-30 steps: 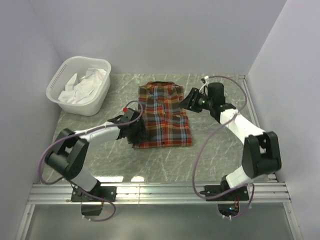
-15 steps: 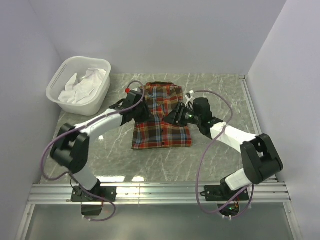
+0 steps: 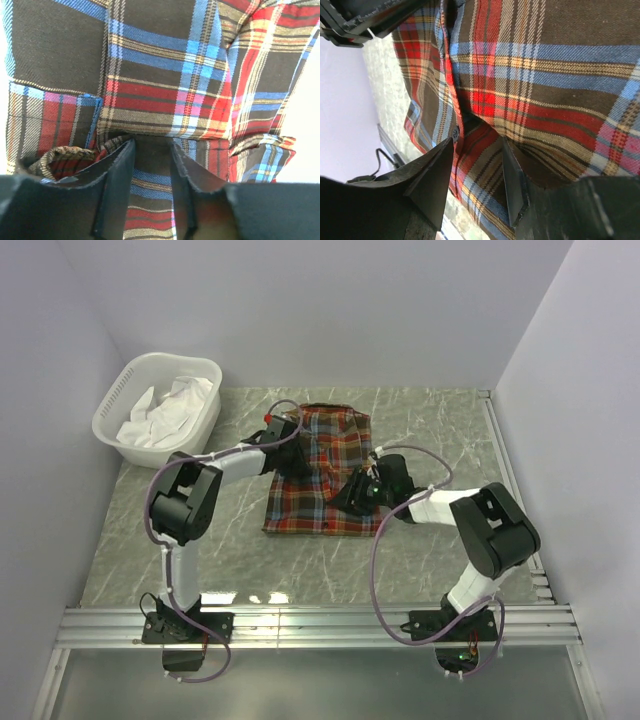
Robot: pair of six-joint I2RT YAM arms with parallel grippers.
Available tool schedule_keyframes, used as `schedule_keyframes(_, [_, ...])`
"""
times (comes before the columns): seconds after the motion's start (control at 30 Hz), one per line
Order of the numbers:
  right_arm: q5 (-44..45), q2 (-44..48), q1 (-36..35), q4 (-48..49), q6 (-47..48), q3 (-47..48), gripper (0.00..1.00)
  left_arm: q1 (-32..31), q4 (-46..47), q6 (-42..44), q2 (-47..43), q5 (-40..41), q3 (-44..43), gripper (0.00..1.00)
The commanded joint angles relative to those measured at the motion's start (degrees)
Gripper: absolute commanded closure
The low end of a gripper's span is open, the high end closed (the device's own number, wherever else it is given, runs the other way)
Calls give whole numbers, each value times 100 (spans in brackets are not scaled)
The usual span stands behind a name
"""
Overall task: Fold and stack the long sleeve shirts
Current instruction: Fold the shirt
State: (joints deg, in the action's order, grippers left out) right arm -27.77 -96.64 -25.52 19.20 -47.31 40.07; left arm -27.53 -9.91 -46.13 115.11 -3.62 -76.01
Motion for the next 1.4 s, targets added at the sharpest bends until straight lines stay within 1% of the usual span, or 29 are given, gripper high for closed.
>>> schedule_keyframes(0.0, [228, 452, -32, -407, 493, 202, 49, 2, 183, 210, -277, -34, -117, 57])
schedule_keyframes(0.03, [237, 688, -41, -617, 547, 316, 49, -7, 104, 166, -644, 53, 41, 50])
schedule_keyframes(0.07, [228, 812, -32, -706, 591, 360, 49, -7, 51, 148, -856, 106, 42, 44])
schedule_keyframes(0.1, [219, 927, -32, -768, 643, 456, 49, -24, -10, 113, -1085, 168, 234, 39])
schedule_keyframes(0.13, [106, 1032, -41, -821, 644, 501, 49, -24, -98, 69, -1322, 229, 349, 30])
schedule_keyframes(0.17, [9, 1225, -41, -830, 635, 519, 49, -42, -238, 52, -1803, 343, 472, 27])
schedule_keyframes(0.2, [-87, 1314, -50, -795, 566, 545, 48, -77, -291, 25, -2060, 344, 777, 24])
schedule_keyframes(0.23, [-315, 1384, -85, -760, 521, 554, 48, -86, -318, -36, -2550, 344, 954, 19])
schedule_keyframes(0.27, [-430, 1472, -120, -656, 477, 554, 48, -95, -327, -54, -2781, 344, 1139, 16])
schedule_keyframes(0.3, [-527, 1490, -155, -628, 407, 615, 48, -112, -345, -98, -2992, 353, 1524, 15])
schedule_keyframes(0.33, [-641, 1490, -251, -567, 355, 624, 48, -104, -336, -202, -3351, 336, 1728, 14])
schedule_keyframes(0.37, [-712, 1482, -295, -497, 302, 633, 48, -112, -284, -238, -3494, 231, 1930, 15])
schedule_keyframes(0.4, [-765, 1464, -348, -383, 153, 616, 48, -112, -161, -273, -3626, -5, 2306, 16])
schedule_keyframes(0.47, [-844, 1289, -498, -15, 3, 572, 48, -130, 23, -432, -3829, -174, 2651, 25])
schedule_keyframes(0.5, [-870, 1192, -550, 91, -111, 554, 48, -173, 233, -476, -3855, -288, 2957, 31])
schedule_keyframes(0.57, [-906, 806, -664, 434, -208, 528, 48, -183, 305, -511, -3716, -341, 3144, 38])
schedule_keyframes(0.63, [-1028, 325, -674, 689, -383, 432, 48, -183, 332, -537, -3471, -315, 3302, 49])
schedule_keyframes(0.67, [-1072, 165, -682, 1003, -463, 370, 48, -183, 341, -555, -3382, -298, 3390, 53])
schedule_keyframes(0.73, [-1108, -256, -674, 1365, -621, 133, 49, -174, 367, -599, -3189, -131, 3487, 67])
schedule_keyframes(0.8, [-1064, -530, -691, 1411, -604, -25, 49, -139, 402, -678, -3100, -78, 3671, 76])
schedule_keyframes(0.87, [-1029, -882, -656, 1507, -604, -131, 49, -95, 463, -731, -3012, -69, 3873, 81])
schedule_keyframes(0.9, [-1029, -987, -604, 1603, -700, -279, 49, -34, 473, -774, -2986, -86, 3944, 86])
schedule_keyframes(0.93, [-1090, -1171, -569, 1891, -753, -359, 50, 10, 499, -801, -2986, -95, 4014, 89])
schedule_keyframes(1.0, [-1116, -1330, -455, 2060, -893, -526, 50, 98, 534, -836, -2994, -113, 4199, 95])
schedule_keyframes(1.07, [-1187, -1498, -384, 2351, -982, -606, 50, 169, 560, -819, -3038, -139, 4339, 96])
schedule_keyframes(1.13, [-1204, -1542, -331, 2395, -991, -632, 50, 265, 622, -810, -3152, -174, 4419, 99])
schedule_keyframes(1.23, [-1266, -1446, -331, 2351, -903, -580, 50, 353, 587, -775, -3336, -148, 4498, 100])
schedule_keyframes(1.3, [-1424, -1271, -322, 2299, -815, -553, 50, 371, 482, -740, -3468, -165, 4411, 97])
schedule_keyframes(1.37, [-1486, -797, -322, 1957, -562, -501, 50, 354, 315, -705, -3767, -218, 4253, 93])
